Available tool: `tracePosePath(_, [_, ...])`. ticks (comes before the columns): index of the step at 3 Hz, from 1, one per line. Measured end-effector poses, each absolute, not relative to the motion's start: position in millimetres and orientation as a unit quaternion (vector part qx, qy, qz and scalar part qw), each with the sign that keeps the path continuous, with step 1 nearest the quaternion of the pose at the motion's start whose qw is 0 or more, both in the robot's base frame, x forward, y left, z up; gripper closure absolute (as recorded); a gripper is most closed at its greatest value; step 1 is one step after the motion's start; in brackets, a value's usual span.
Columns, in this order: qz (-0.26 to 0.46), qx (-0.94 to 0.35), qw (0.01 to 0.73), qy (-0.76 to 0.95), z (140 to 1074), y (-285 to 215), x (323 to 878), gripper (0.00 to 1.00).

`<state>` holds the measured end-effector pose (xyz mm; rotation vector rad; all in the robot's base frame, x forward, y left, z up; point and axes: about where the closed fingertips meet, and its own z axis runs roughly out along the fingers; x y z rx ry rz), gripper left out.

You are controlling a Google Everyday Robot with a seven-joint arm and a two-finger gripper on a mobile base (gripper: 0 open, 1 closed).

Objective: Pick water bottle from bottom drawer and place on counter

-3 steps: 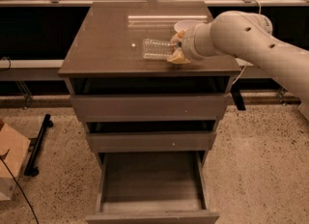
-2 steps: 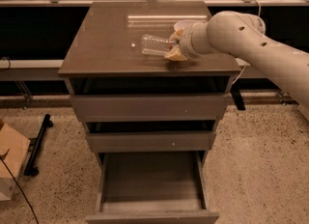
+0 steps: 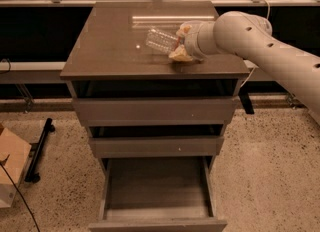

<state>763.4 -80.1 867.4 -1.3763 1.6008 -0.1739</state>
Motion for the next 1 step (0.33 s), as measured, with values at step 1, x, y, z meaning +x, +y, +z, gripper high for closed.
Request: tracePosePath(1, [-0.071, -0.567, 0.489, 0.659, 866.2, -78.6, 763.5, 0.00])
